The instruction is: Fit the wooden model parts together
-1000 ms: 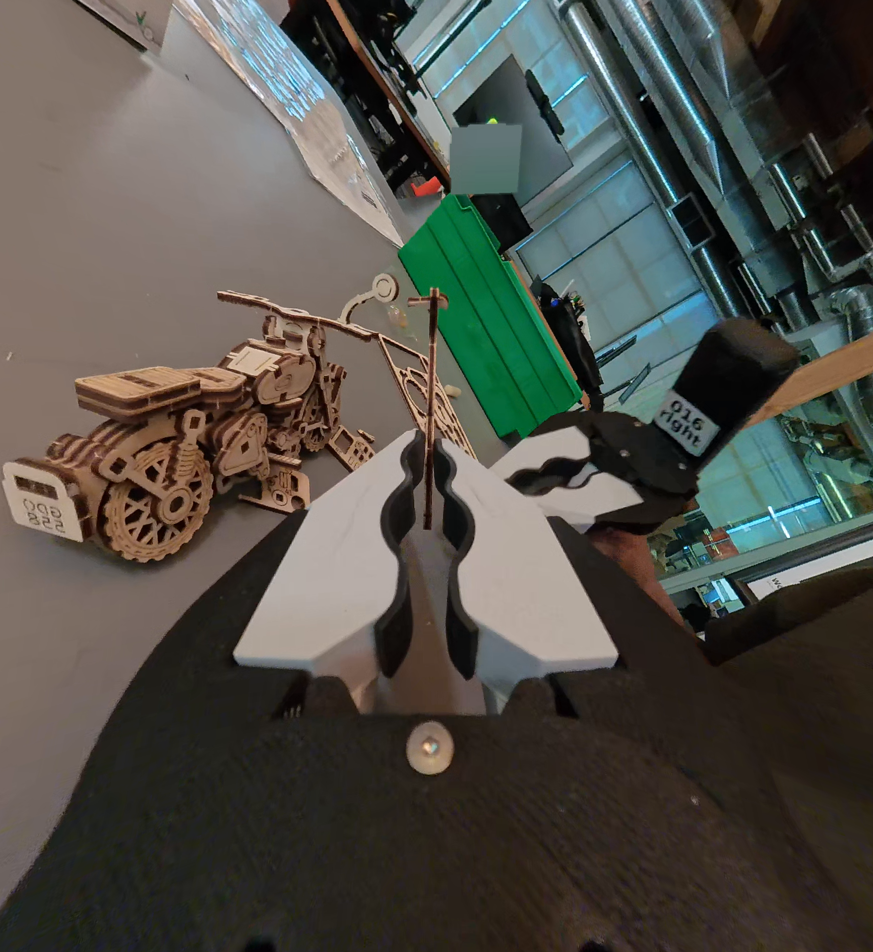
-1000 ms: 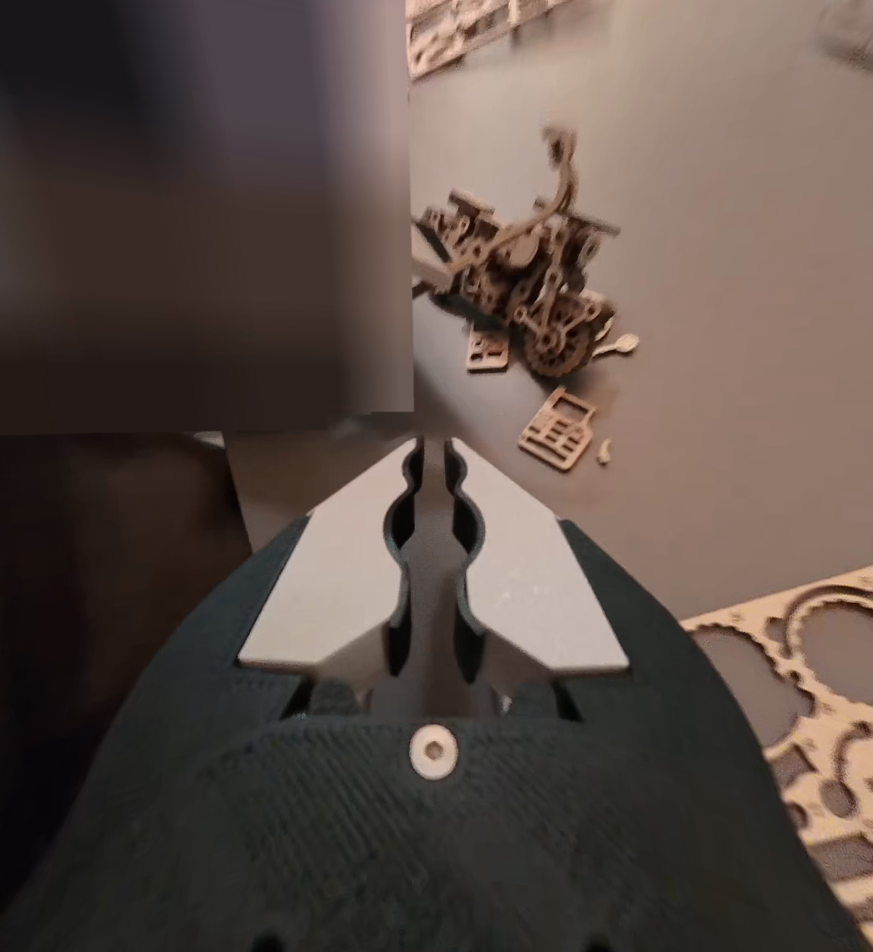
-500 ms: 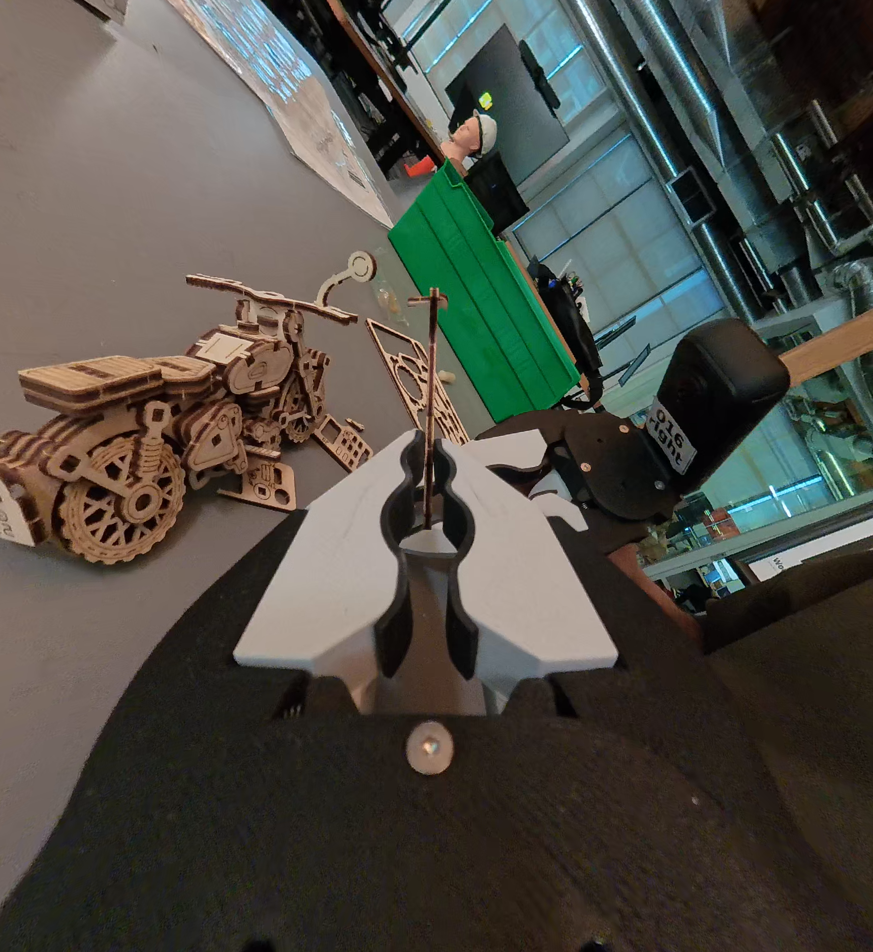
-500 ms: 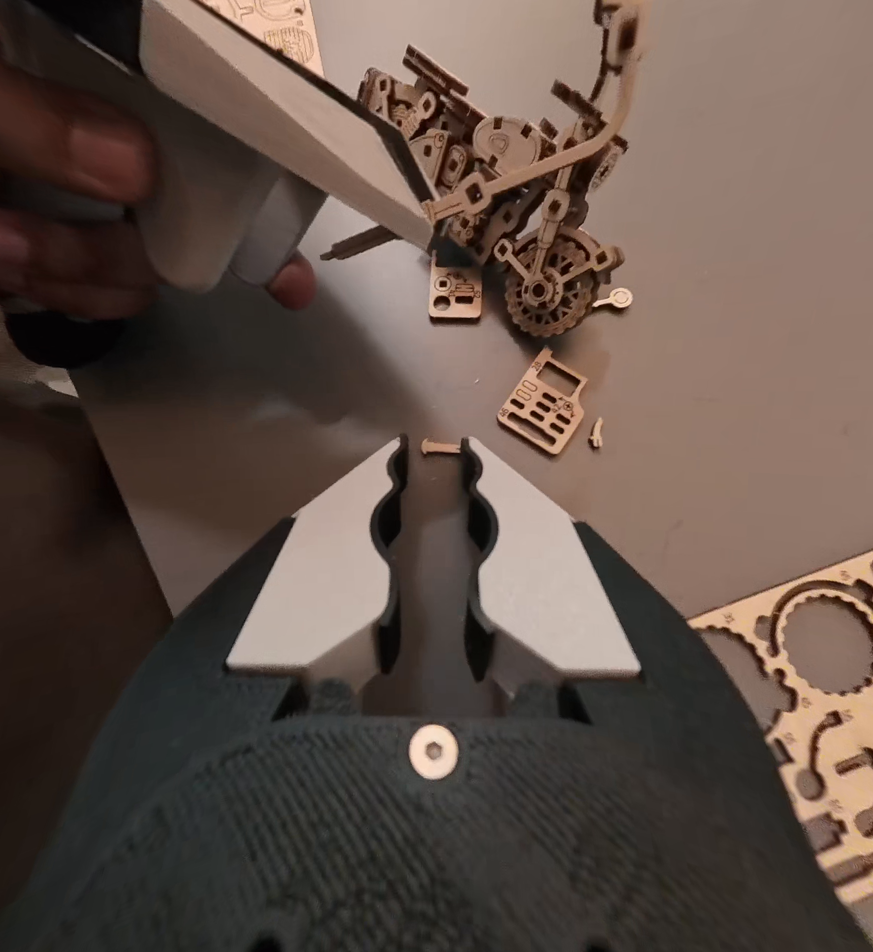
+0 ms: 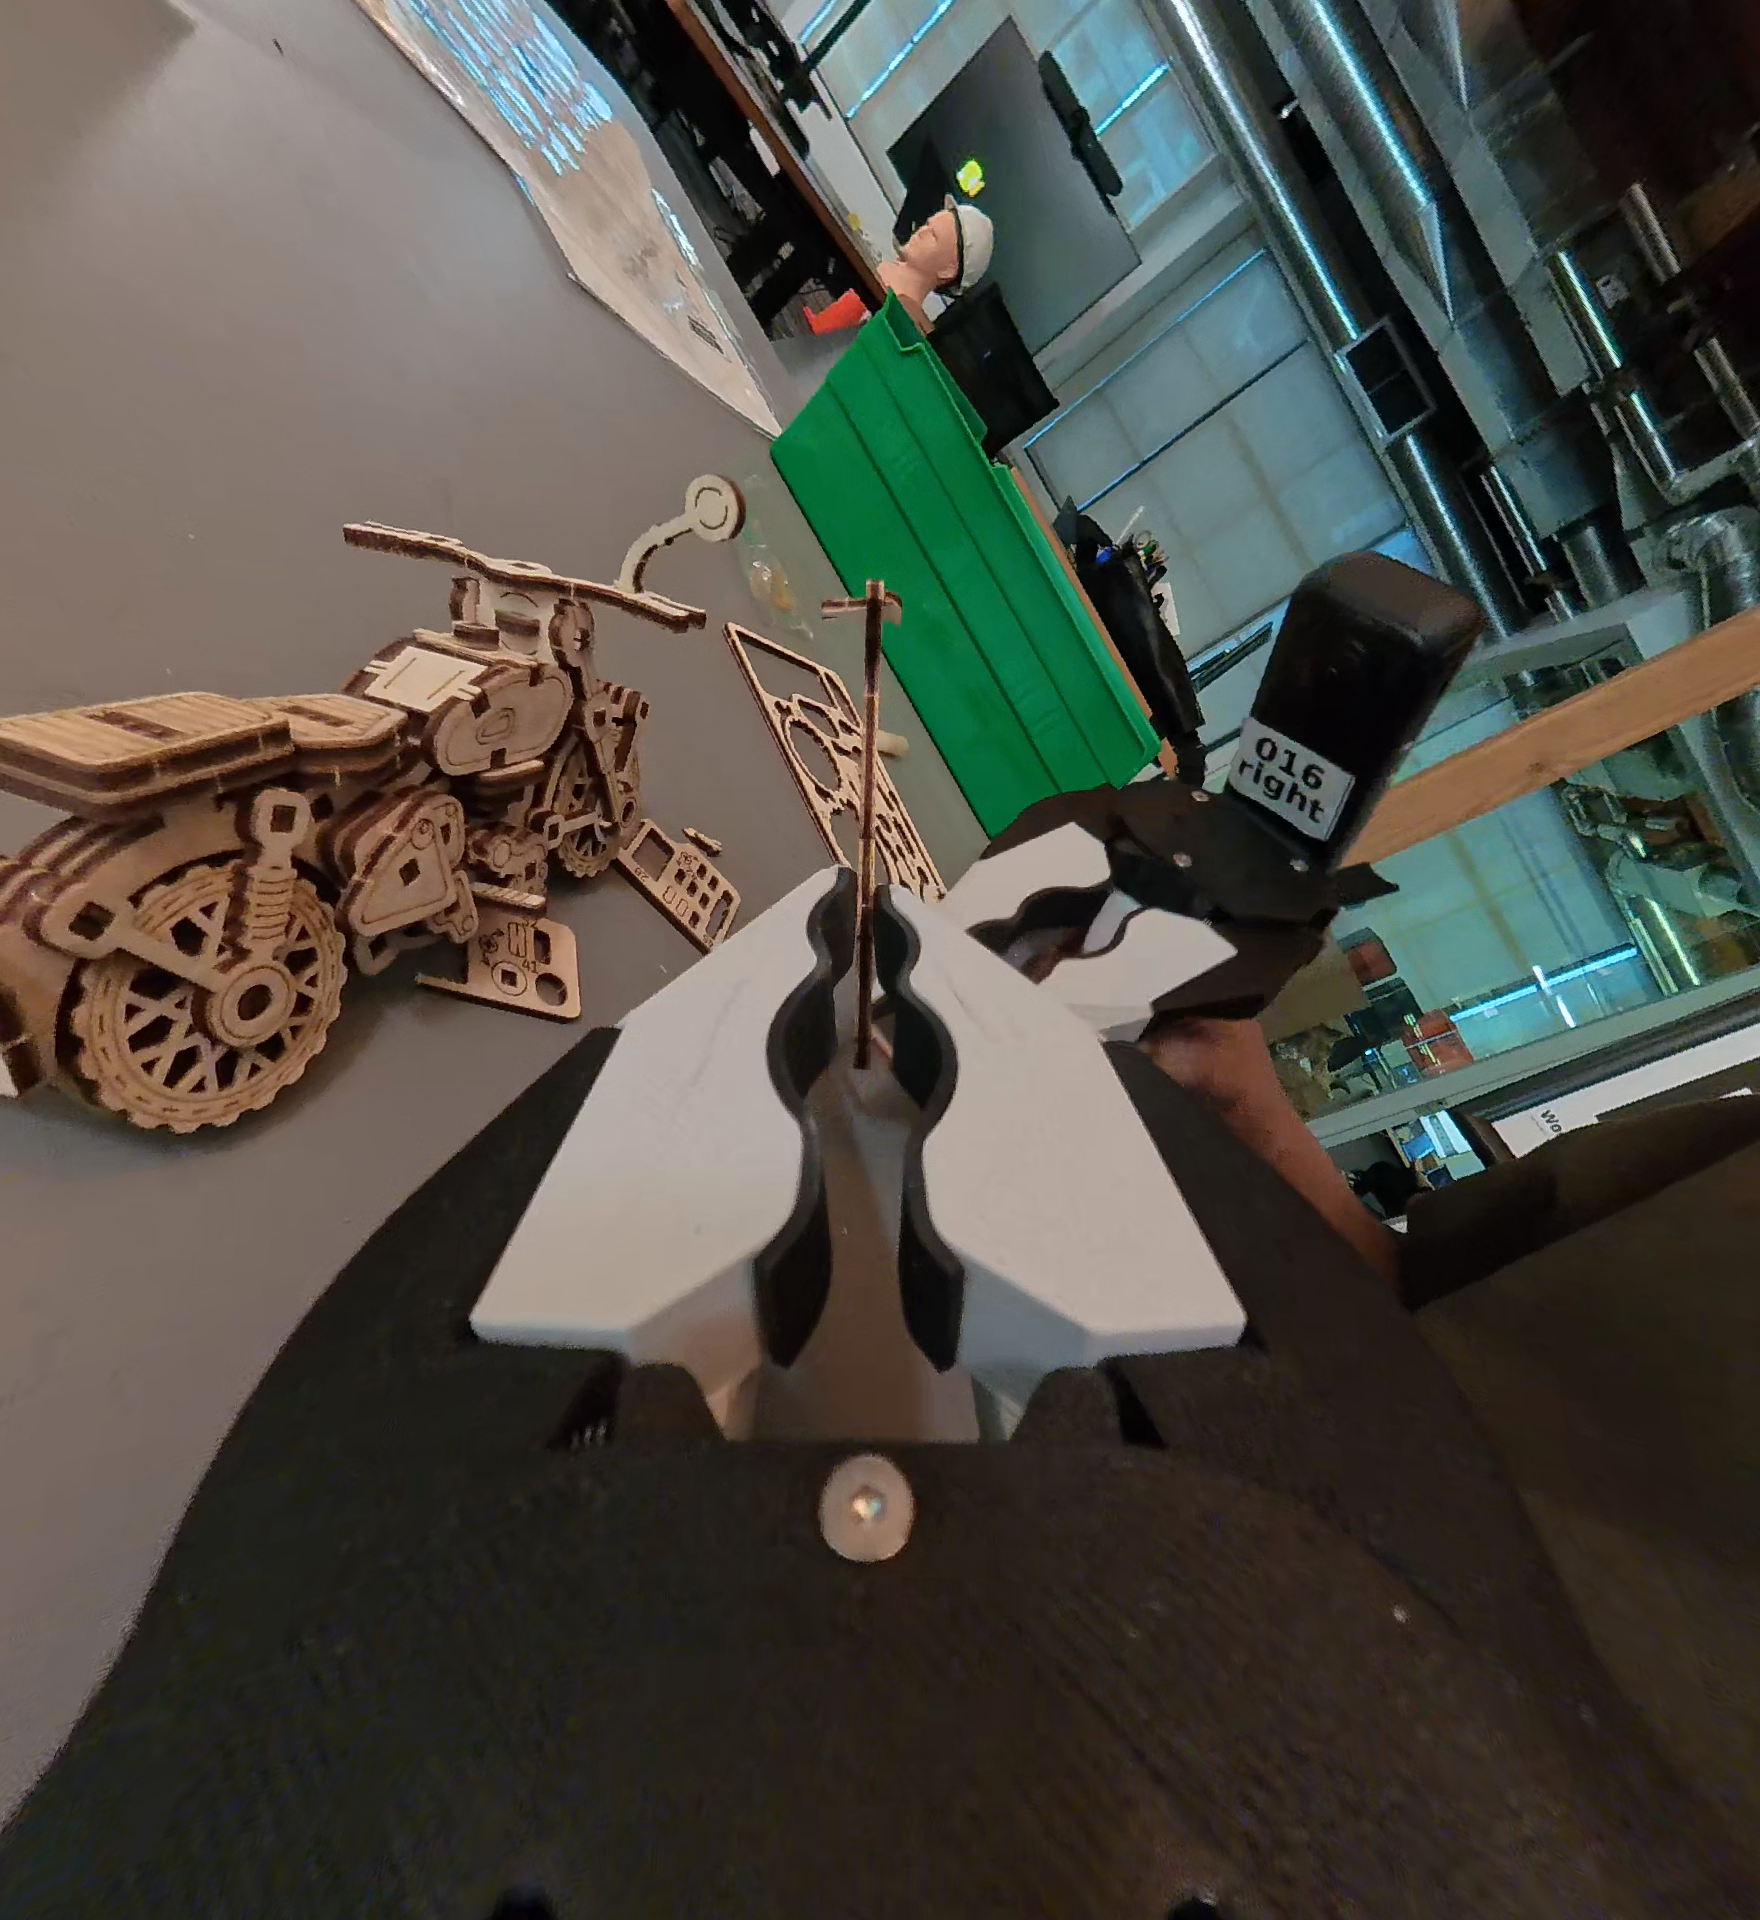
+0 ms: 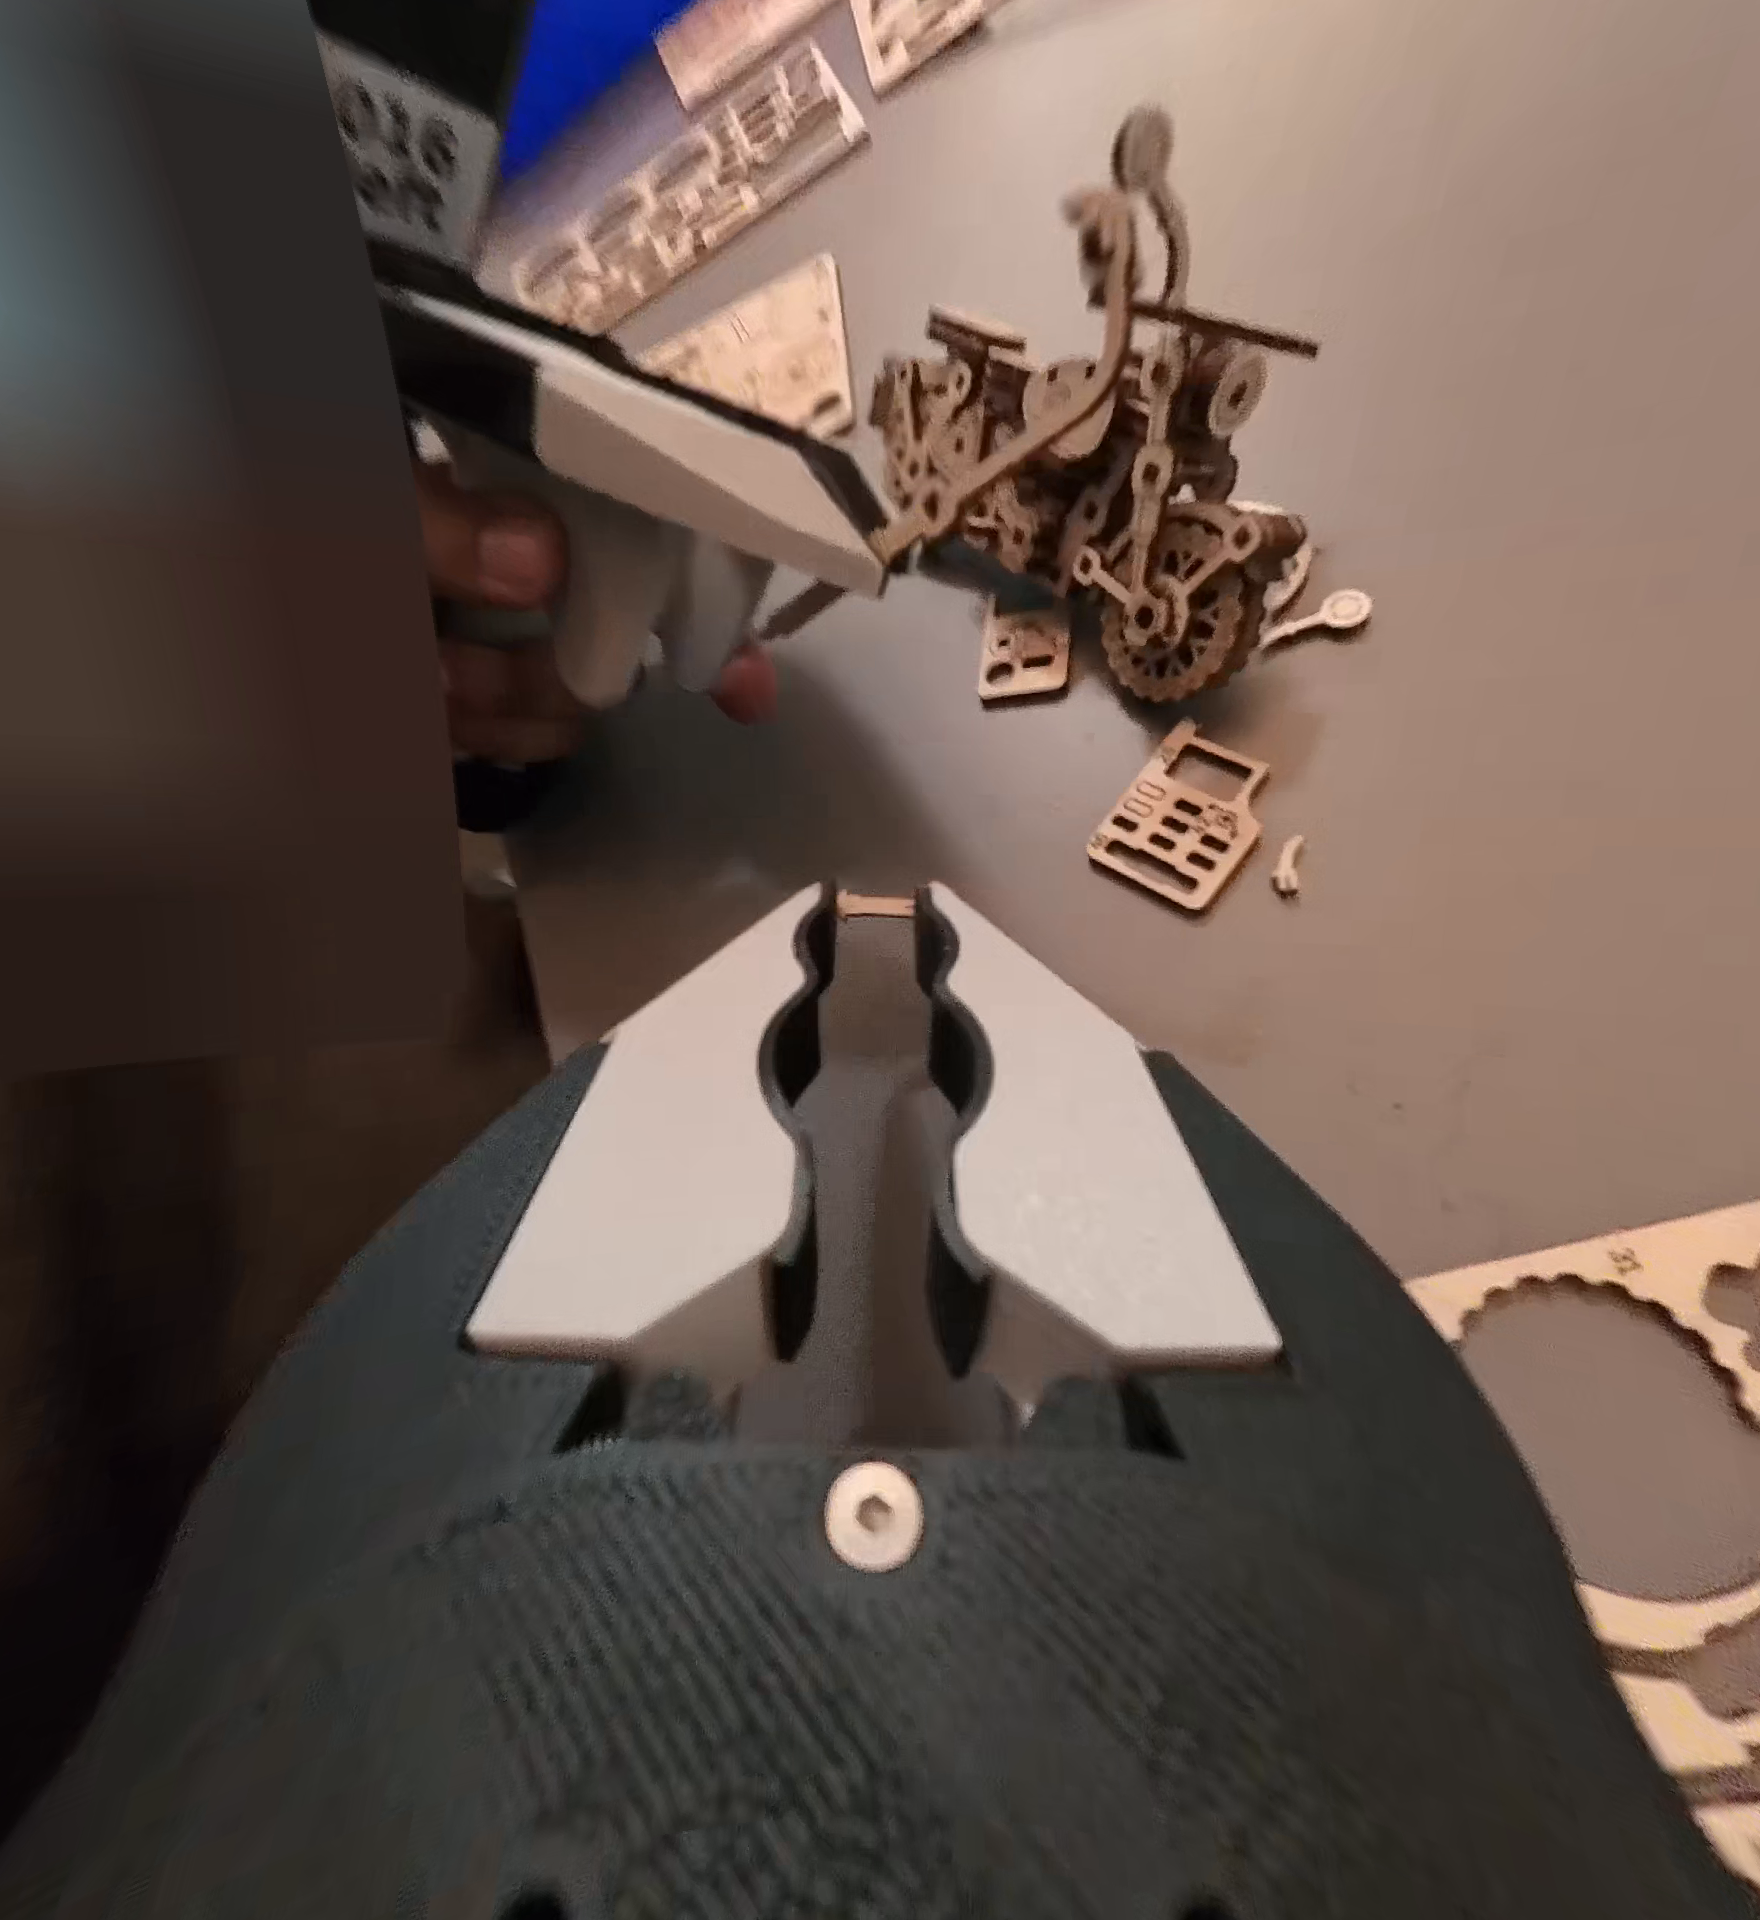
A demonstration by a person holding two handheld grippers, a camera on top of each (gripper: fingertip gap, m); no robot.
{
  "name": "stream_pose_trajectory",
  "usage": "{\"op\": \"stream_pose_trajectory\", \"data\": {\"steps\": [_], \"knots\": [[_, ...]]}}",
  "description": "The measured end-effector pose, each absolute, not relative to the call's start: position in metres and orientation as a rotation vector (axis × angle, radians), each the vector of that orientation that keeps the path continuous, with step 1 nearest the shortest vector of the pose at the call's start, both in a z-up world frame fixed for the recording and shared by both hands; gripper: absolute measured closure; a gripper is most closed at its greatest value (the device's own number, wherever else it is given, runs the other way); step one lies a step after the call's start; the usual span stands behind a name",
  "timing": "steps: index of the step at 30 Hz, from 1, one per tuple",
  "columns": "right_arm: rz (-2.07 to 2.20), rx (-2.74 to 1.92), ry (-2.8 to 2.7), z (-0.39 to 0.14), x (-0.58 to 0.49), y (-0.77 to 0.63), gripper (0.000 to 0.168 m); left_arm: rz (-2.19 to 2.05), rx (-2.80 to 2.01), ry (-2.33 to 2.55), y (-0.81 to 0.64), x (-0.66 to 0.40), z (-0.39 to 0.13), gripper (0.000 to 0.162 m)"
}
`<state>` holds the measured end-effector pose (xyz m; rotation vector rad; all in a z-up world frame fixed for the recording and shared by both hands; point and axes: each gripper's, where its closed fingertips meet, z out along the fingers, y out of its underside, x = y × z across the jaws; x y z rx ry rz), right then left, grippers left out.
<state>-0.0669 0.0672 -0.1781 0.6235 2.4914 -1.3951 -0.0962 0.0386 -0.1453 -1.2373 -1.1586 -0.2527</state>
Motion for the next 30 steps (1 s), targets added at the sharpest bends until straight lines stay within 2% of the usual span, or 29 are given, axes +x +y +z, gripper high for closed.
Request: {"op": "stream_pose_trajectory", "data": {"steps": [1, 6, 9, 21, 30], "knots": [[-1.432, 0.629, 2.43, -0.172, -0.067, 0.067, 0.155, -0.255, -1.24, -1.159, 0.039, -0.096, -0.146, 0.162], [-1.676, 0.652, 2.008, -0.125, -0.071, 0.068, 0.156, -0.301, -1.251, -1.107, 0.048, -0.089, -0.141, 0.162], [-1.729, 0.661, 1.915, -0.116, -0.075, 0.071, 0.156, -0.383, -1.238, -1.07, 0.056, -0.082, -0.137, 0.162], [-1.855, 0.551, 2.12, -0.111, -0.07, 0.06, 0.156, -0.712, -1.04, -1.108, 0.069, -0.072, -0.135, 0.162], [-1.799, 0.452, 2.395, -0.125, -0.065, 0.054, 0.155, -0.763, -1.023, -1.132, 0.071, -0.07, -0.138, 0.162]]}}
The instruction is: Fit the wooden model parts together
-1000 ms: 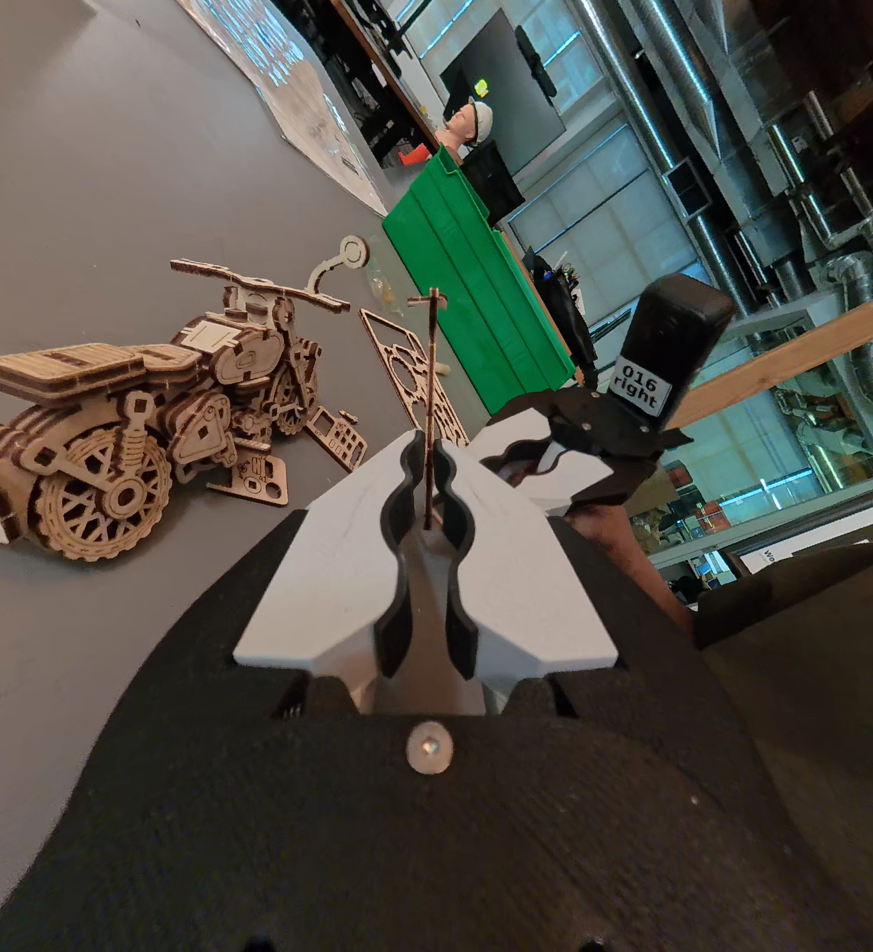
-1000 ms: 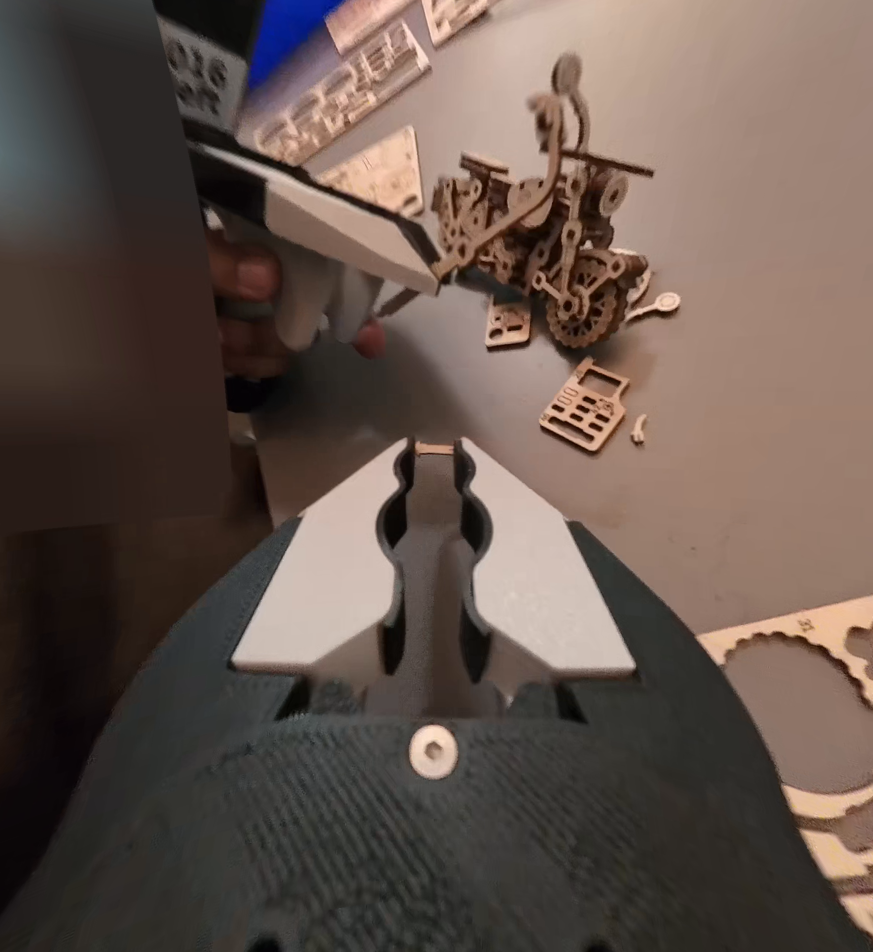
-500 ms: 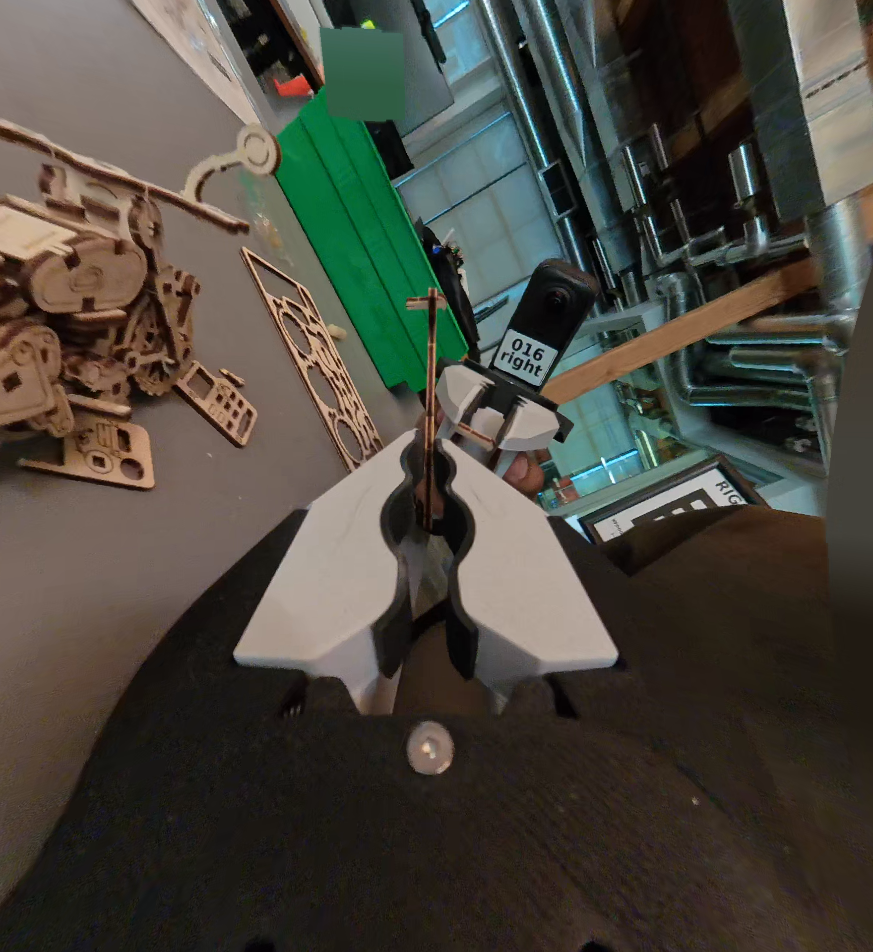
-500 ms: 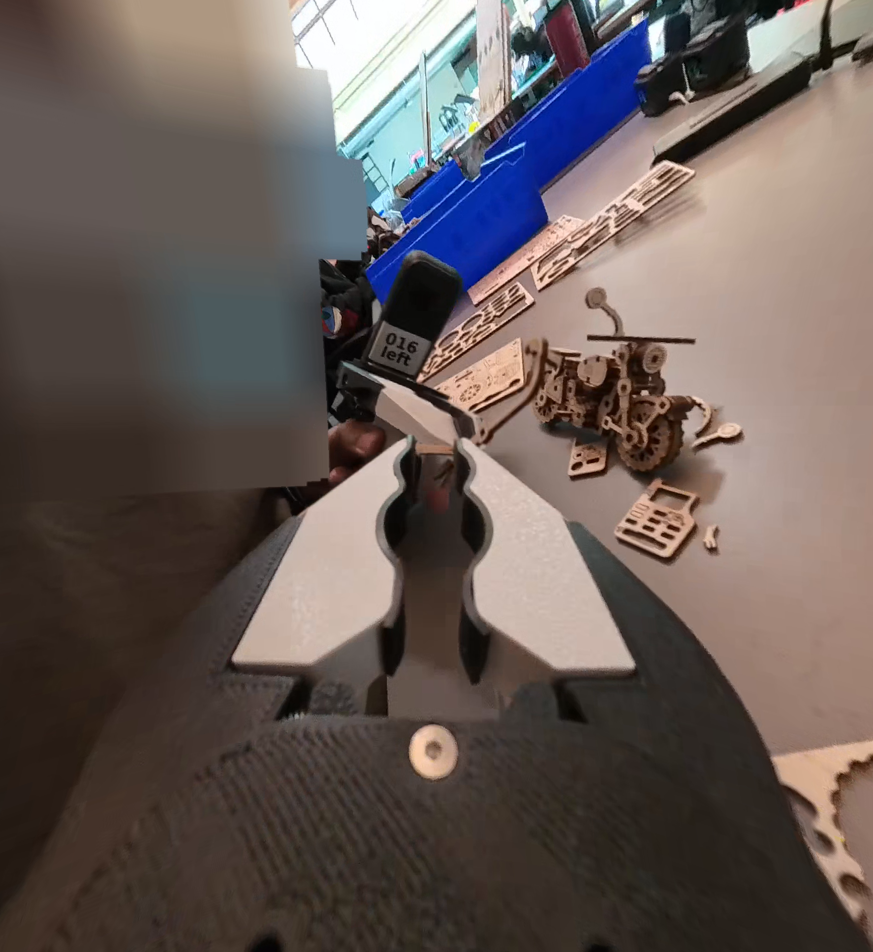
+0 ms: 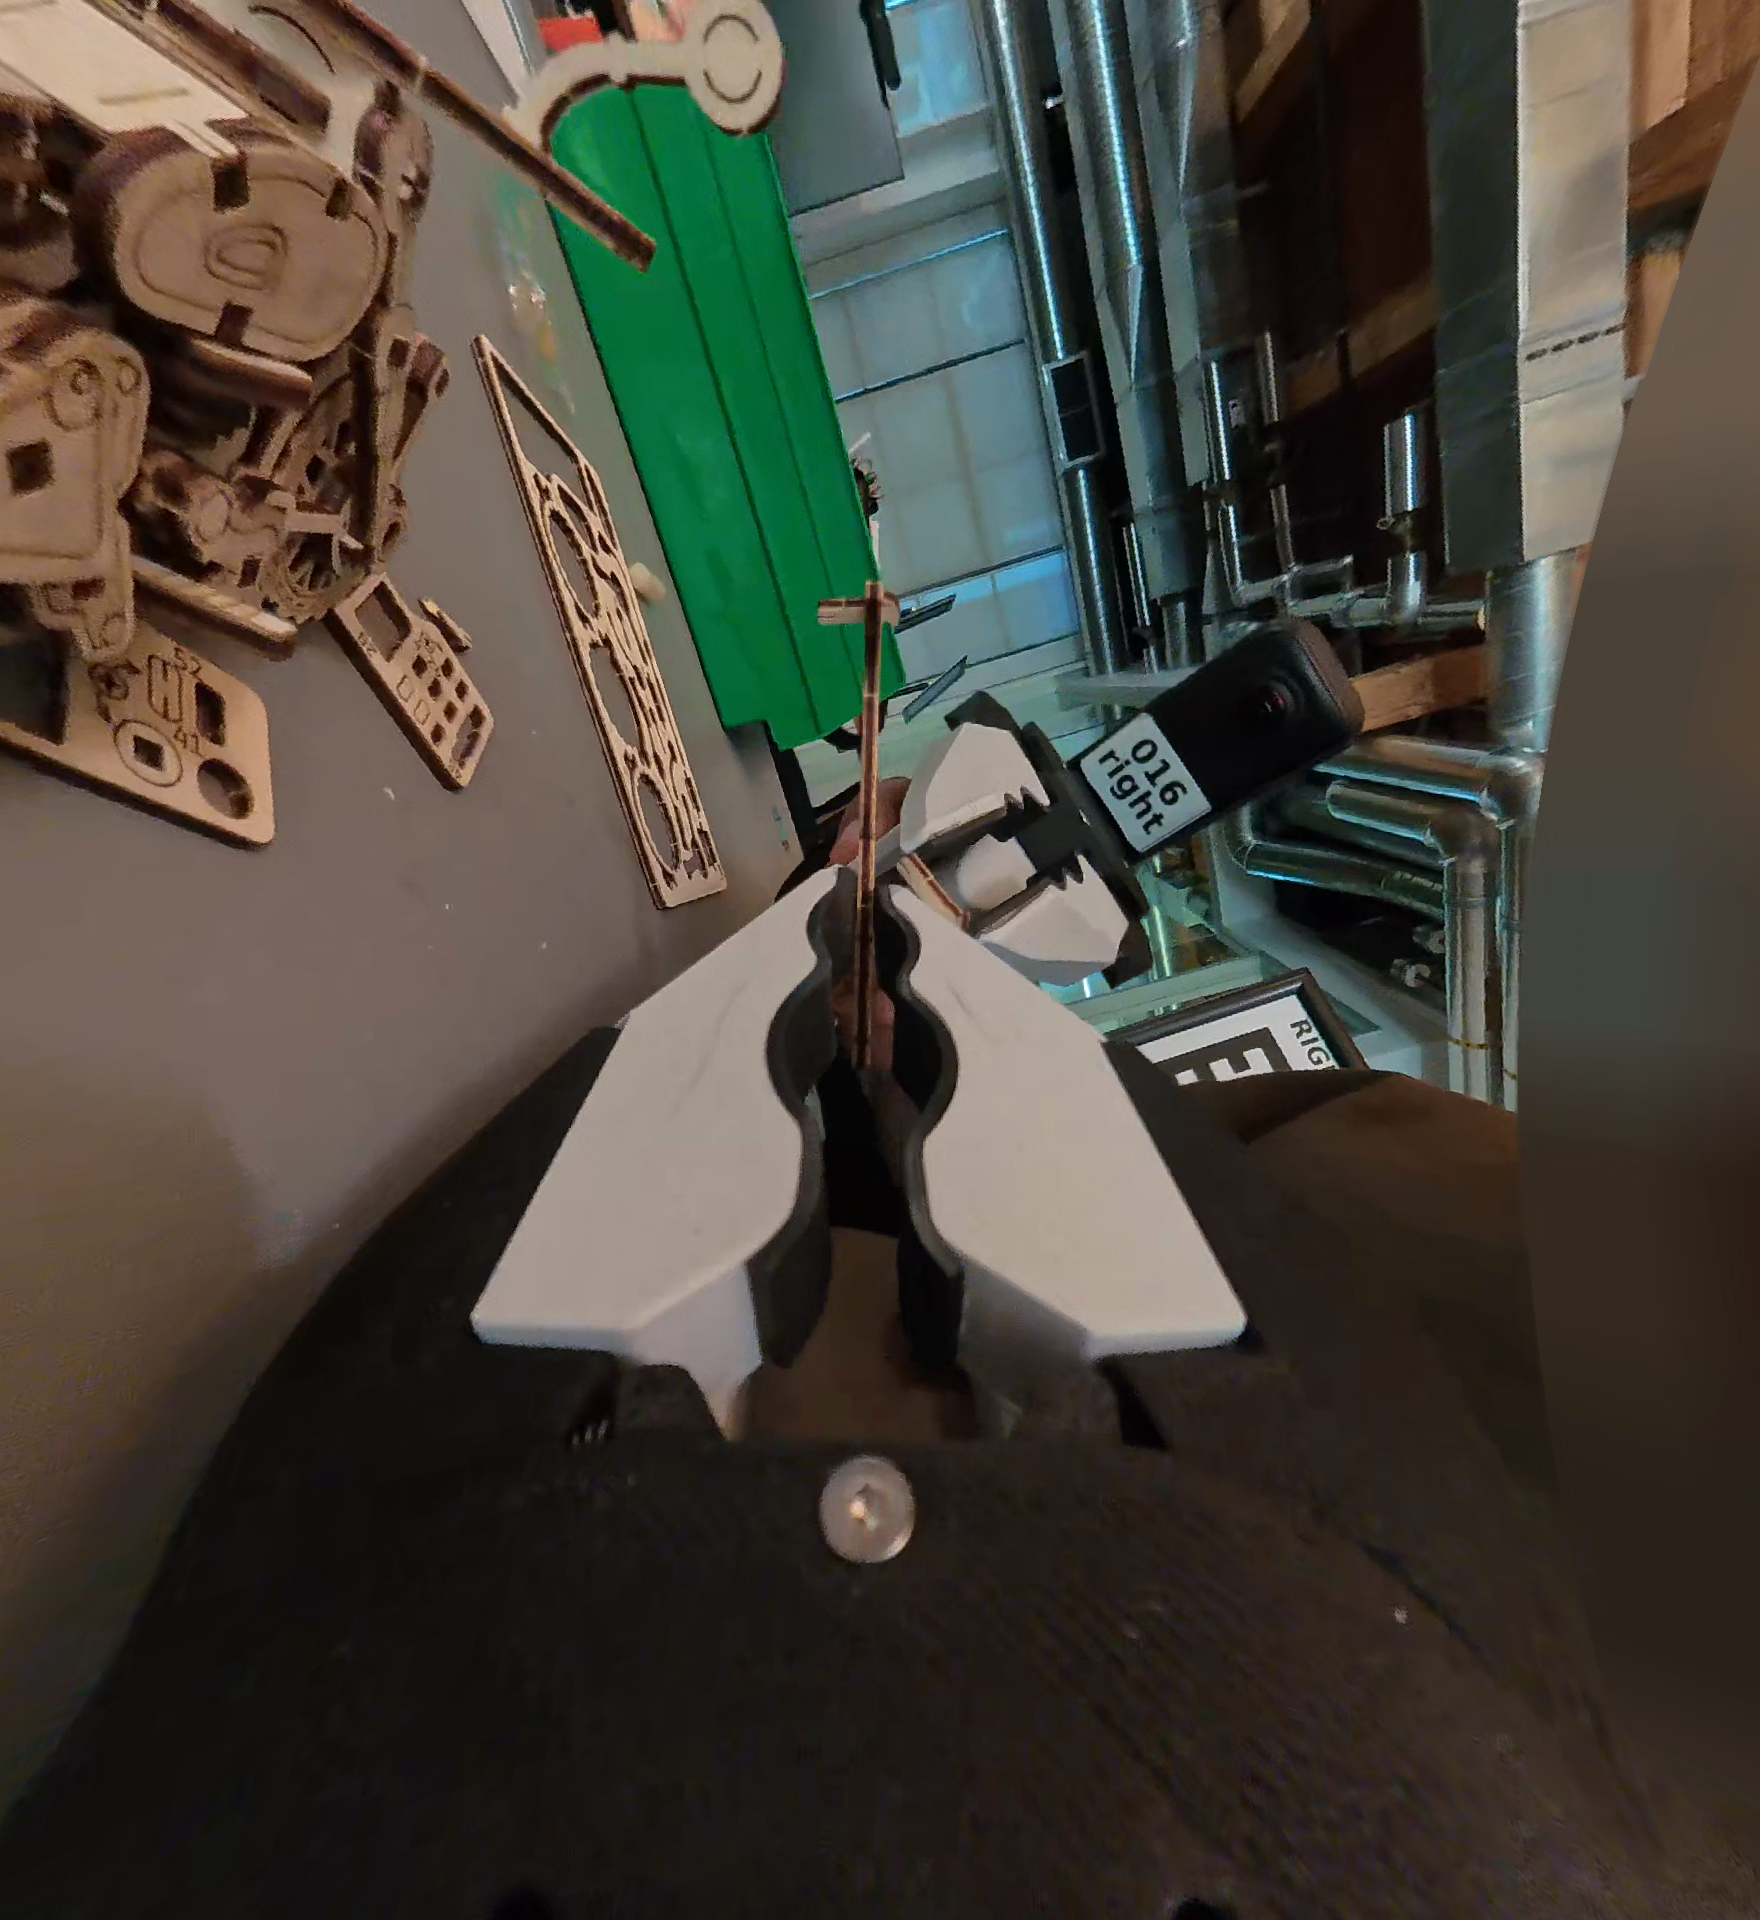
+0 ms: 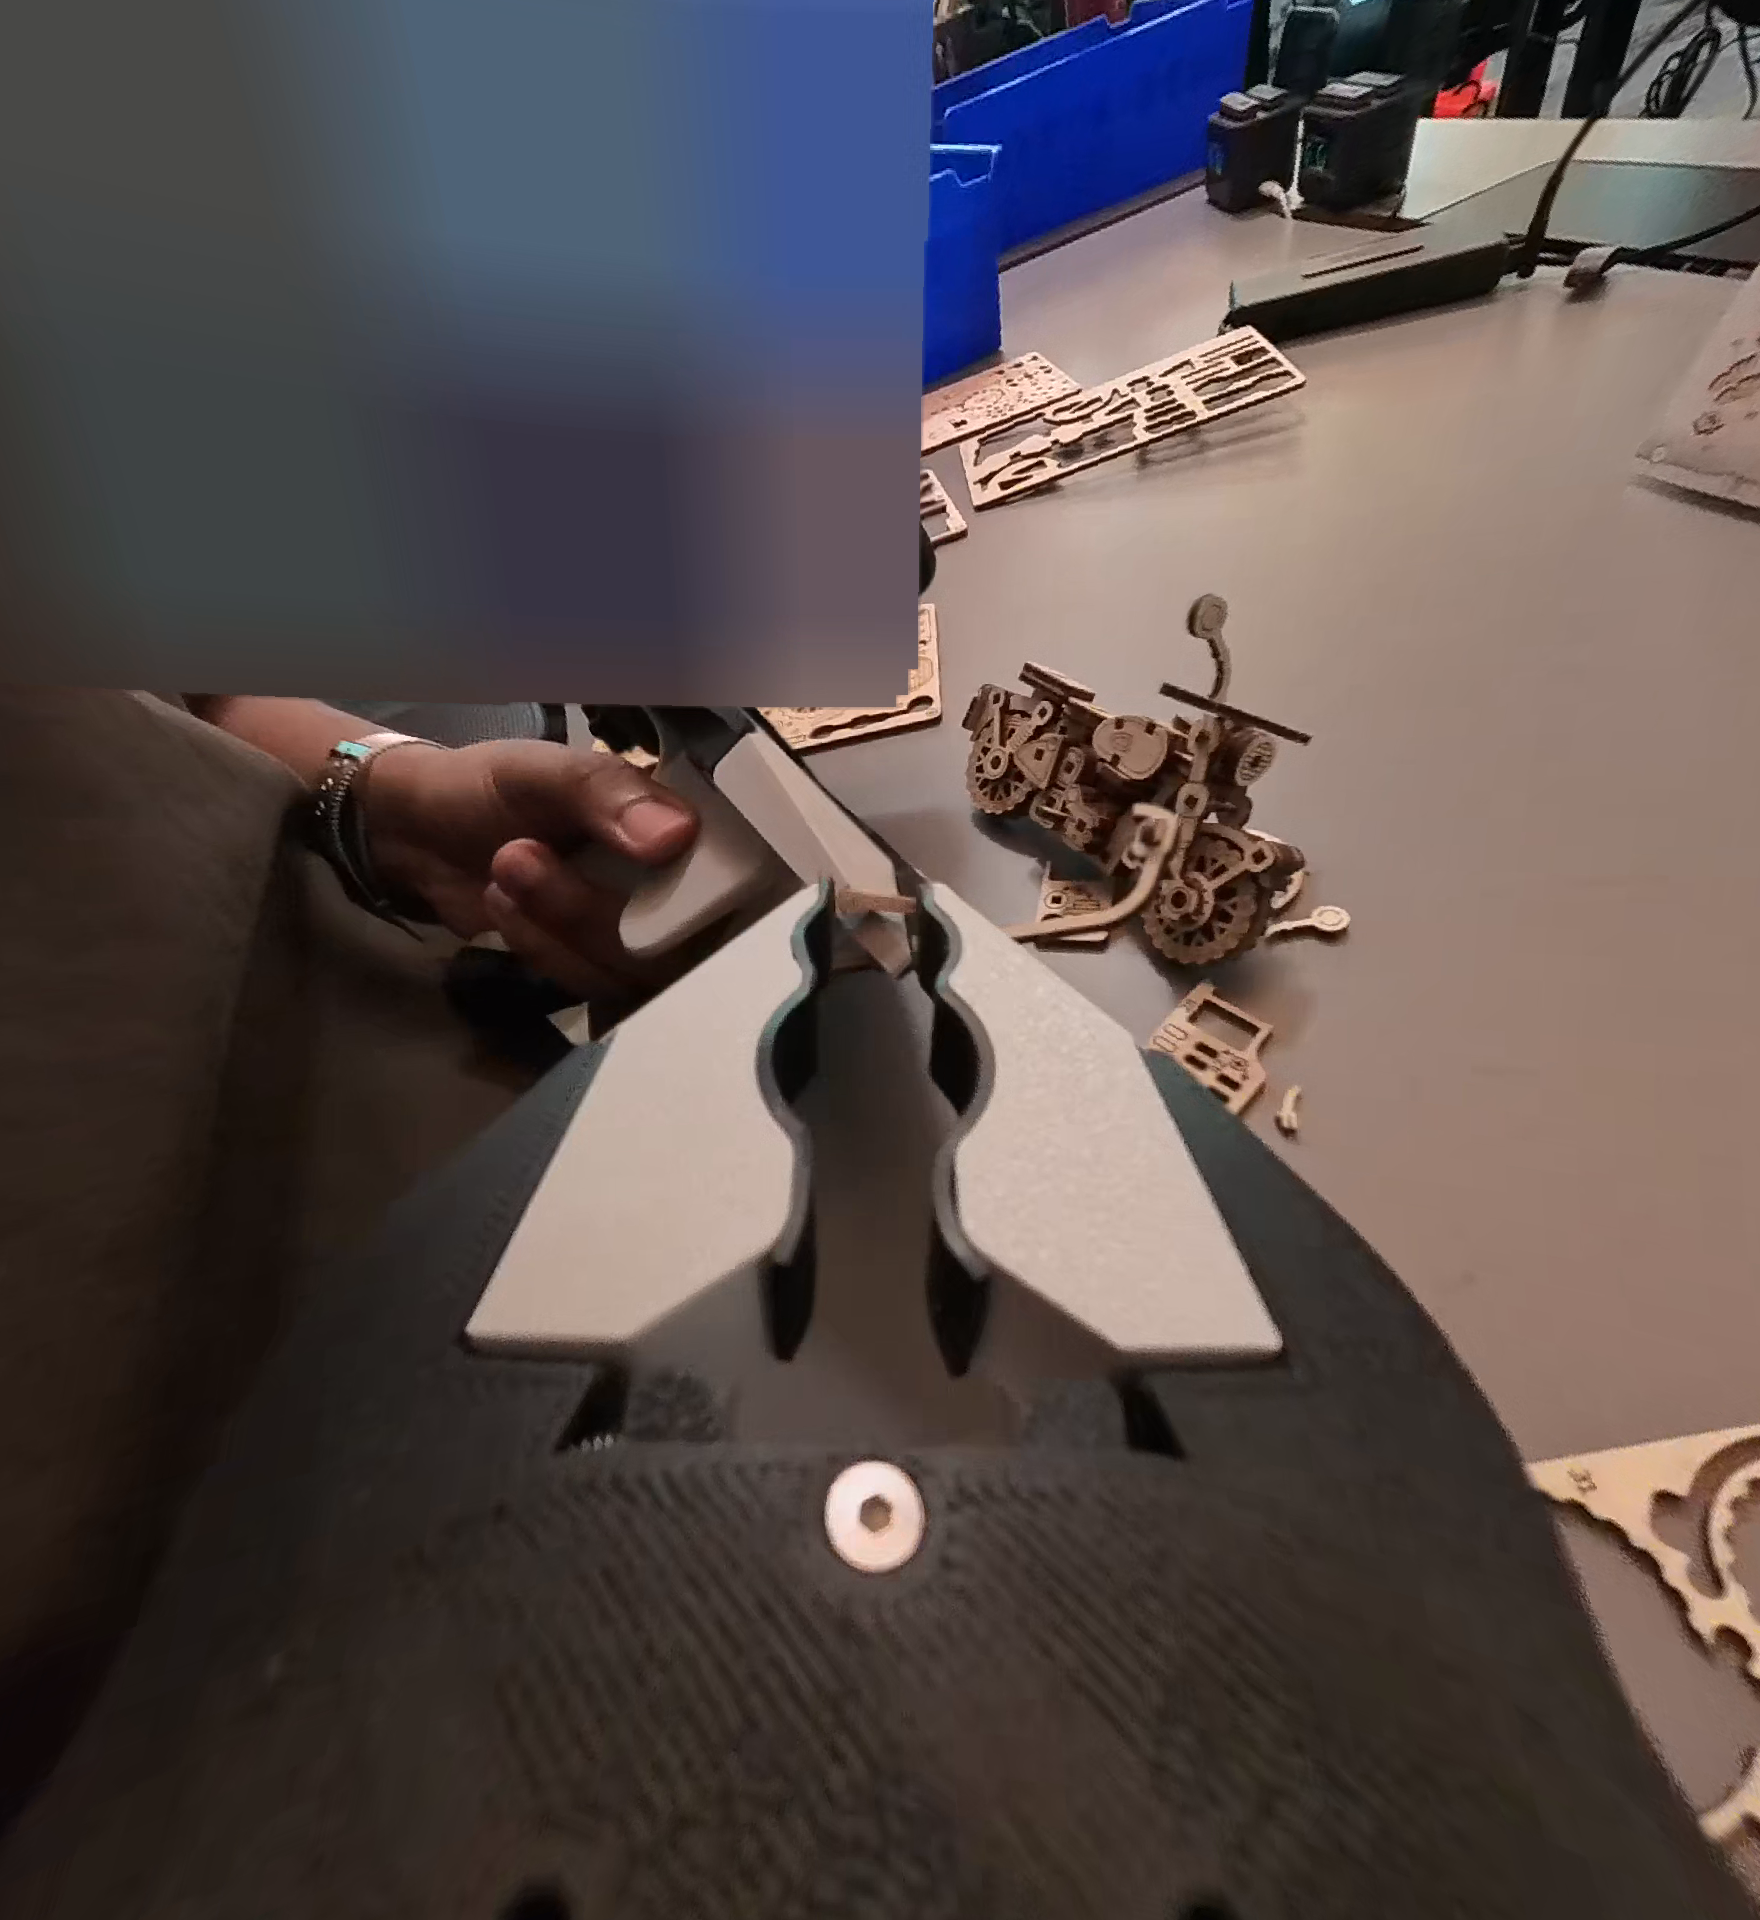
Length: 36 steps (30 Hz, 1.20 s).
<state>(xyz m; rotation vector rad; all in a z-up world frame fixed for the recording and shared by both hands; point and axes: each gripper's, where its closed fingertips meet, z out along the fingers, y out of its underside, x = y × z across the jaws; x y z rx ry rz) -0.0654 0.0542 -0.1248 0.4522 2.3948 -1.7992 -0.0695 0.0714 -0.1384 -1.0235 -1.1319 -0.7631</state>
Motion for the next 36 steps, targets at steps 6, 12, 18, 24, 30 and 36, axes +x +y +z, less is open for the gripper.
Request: {"op": "stream_pose_trajectory", "data": {"steps": [6, 12, 18, 24, 30, 36], "knots": [[-1.798, 0.427, 2.447, -0.125, -0.064, 0.053, 0.151, -0.779, -1.004, -1.137, 0.071, -0.07, -0.138, 0.162], [-1.806, 0.437, 2.463, -0.125, -0.066, 0.054, 0.152, -0.781, -0.996, -1.141, 0.07, -0.071, -0.138, 0.162], [-1.861, 0.552, 2.447, -0.116, -0.085, 0.074, 0.151, -0.691, -0.961, -1.166, 0.056, -0.082, -0.137, 0.162], [-1.434, 0.737, 2.713, -0.172, -0.106, 0.105, 0.151, -0.632, -0.996, -1.177, 0.051, -0.086, -0.14, 0.162], [-1.301, 0.657, 2.78, -0.195, -0.102, 0.105, 0.15, -0.647, -1.014, -1.174, 0.056, -0.083, -0.141, 0.162], [-1.226, 0.629, 2.828, -0.207, -0.102, 0.101, 0.154, -0.649, -1.025, -1.17, 0.057, -0.082, -0.142, 0.162]]}}
